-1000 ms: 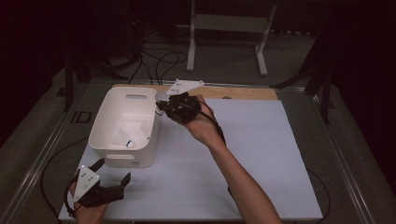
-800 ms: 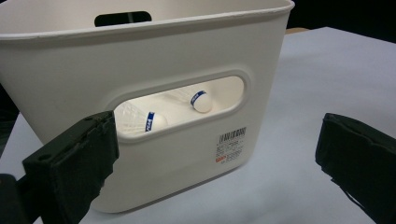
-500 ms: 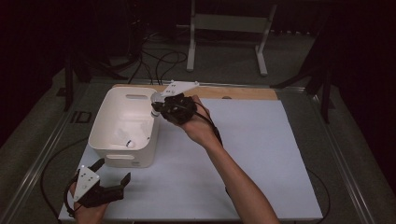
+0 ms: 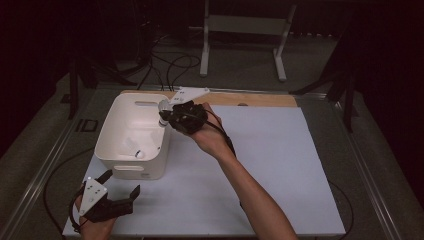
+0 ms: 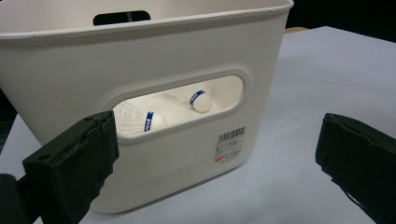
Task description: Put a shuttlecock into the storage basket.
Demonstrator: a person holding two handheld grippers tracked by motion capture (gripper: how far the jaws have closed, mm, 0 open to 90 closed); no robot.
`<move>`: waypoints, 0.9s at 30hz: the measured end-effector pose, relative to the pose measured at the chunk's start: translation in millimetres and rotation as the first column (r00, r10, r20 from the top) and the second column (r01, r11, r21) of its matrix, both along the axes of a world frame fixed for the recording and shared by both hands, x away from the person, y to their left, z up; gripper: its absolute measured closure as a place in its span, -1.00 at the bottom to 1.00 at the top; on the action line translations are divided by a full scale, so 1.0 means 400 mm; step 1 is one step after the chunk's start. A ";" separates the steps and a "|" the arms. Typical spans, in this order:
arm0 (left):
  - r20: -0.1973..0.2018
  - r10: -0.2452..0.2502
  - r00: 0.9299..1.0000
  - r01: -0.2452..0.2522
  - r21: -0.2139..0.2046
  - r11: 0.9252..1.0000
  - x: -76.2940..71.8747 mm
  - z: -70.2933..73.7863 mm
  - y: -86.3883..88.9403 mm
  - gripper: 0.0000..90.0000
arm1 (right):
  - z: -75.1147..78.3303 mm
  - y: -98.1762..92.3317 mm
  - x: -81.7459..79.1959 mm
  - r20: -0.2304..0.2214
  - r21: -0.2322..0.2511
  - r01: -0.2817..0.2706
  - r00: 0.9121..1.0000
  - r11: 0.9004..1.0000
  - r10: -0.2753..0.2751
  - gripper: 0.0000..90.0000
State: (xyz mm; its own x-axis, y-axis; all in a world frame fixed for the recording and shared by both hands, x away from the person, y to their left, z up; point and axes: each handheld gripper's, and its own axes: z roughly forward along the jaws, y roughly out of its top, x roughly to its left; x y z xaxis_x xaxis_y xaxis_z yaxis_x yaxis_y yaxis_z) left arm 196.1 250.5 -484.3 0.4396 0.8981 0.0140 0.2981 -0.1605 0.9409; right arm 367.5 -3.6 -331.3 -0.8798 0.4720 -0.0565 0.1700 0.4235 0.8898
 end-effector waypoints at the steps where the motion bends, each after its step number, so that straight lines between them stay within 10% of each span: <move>1: 0.000 0.001 1.000 -0.001 0.000 1.000 0.000 0.000 0.000 -1.00 | 0.001 0.001 0.000 0.000 -0.001 -0.003 1.000 1.000 0.003 0.99; 27: 0.002 0.004 1.000 -0.004 0.001 1.000 -0.001 0.001 0.003 -1.00 | -0.003 0.053 -0.023 -0.002 -0.013 -0.060 0.998 0.998 0.060 0.99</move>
